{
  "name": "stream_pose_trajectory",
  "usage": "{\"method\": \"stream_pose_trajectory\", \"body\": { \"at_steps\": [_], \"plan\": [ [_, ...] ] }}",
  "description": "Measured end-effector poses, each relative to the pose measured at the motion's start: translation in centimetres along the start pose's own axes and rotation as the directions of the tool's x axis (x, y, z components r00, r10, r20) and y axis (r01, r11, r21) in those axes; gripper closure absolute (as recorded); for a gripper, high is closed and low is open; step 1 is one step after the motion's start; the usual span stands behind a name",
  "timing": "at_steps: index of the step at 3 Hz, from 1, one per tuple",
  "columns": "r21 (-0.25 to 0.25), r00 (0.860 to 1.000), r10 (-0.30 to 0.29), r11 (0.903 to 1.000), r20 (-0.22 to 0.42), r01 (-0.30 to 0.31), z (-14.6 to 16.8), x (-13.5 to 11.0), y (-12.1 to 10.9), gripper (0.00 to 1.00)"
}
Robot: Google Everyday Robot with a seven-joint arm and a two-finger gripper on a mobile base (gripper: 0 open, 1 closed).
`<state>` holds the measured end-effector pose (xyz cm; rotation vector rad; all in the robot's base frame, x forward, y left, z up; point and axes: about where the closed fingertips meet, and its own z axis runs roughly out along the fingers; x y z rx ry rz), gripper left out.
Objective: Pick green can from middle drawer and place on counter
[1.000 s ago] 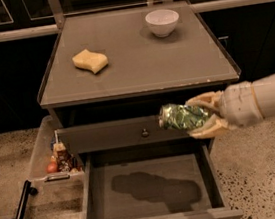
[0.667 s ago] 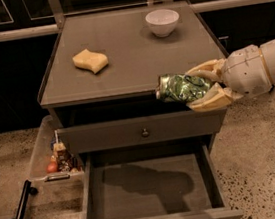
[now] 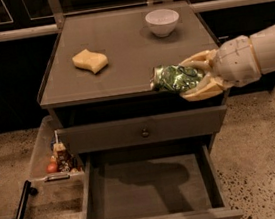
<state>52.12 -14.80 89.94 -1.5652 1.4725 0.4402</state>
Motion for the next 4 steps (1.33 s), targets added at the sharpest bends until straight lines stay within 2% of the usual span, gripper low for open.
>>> {"method": "stream_pose_trajectory", "body": {
  "at_steps": [1,2,3,4],
  "plan": [
    [0.039,1.000,0.013,0.9992,-0.004,-0.013,0.8,0.1,-5.0,1.00],
    [0.078,0.998,0.052,0.9957,-0.022,-0.050,2.1,0.6,-10.3,1.00],
    [0.116,0.993,0.113,0.9875,-0.042,-0.108,3.1,2.0,-14.0,1.00],
    [0.157,0.981,0.186,0.9719,-0.053,-0.176,3.8,3.8,-16.1,1.00]
  ]
}}
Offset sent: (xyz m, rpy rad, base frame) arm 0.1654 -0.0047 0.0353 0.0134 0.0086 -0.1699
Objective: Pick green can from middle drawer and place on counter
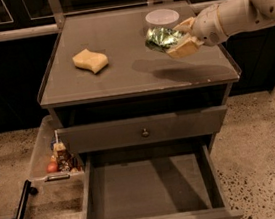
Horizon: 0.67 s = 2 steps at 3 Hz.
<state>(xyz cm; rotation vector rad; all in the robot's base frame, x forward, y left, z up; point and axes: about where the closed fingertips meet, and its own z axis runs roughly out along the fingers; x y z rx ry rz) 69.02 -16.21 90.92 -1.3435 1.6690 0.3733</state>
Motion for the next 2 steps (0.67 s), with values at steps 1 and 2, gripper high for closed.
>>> {"method": "stream_pose_trajectory", "body": {
  "at_steps": [1,2],
  "plan": [
    [0.036,0.997,0.067,0.9972,-0.029,-0.066,1.4,1.3,-2.0,1.00],
    [0.076,0.990,0.120,0.9905,-0.076,-0.114,2.8,2.6,-3.1,1.00]
  ]
}}
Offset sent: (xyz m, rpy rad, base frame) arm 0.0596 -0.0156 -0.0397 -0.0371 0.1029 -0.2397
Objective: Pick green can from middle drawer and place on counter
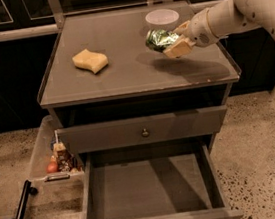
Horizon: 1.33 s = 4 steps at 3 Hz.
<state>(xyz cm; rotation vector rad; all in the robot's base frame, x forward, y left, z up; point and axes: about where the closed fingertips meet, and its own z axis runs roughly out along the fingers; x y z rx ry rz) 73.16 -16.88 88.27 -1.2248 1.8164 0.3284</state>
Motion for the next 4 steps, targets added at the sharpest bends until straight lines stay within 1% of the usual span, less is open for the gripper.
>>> {"method": "stream_pose_trajectory", "body": {
  "at_steps": [1,2,4],
  "plan": [
    [0.026,0.998,0.037,0.9990,-0.047,-0.036,1.42,1.14,-0.58,1.00],
    [0.043,0.995,0.063,0.9973,-0.072,-0.060,2.19,1.99,-1.00,0.86],
    [0.043,0.995,0.063,0.9973,-0.072,-0.061,2.21,2.00,-0.99,0.39]
  ]
}}
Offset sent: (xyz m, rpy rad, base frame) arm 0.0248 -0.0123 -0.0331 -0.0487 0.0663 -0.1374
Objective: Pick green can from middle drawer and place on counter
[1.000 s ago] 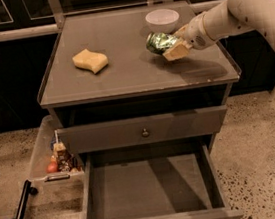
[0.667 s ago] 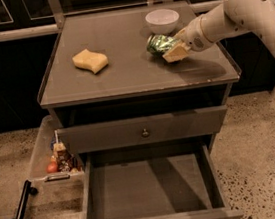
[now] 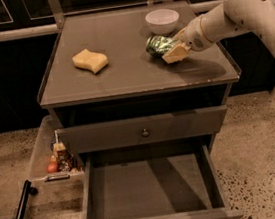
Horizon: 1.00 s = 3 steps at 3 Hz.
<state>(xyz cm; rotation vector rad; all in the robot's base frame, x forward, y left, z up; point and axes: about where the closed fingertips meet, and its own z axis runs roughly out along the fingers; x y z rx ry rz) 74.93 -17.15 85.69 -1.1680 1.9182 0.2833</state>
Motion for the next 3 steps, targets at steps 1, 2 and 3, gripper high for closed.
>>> {"method": "stream_pose_trajectory", "body": {
  "at_steps": [1,2,3],
  "plan": [
    [0.000,1.000,0.000,1.0000,0.000,0.000,0.00,0.00,0.00,0.18],
    [0.000,1.000,0.000,1.0000,0.000,0.000,0.01,0.00,0.00,0.00],
    [0.000,1.000,0.000,1.0000,0.000,0.000,0.01,0.00,0.00,0.00]
  ]
}}
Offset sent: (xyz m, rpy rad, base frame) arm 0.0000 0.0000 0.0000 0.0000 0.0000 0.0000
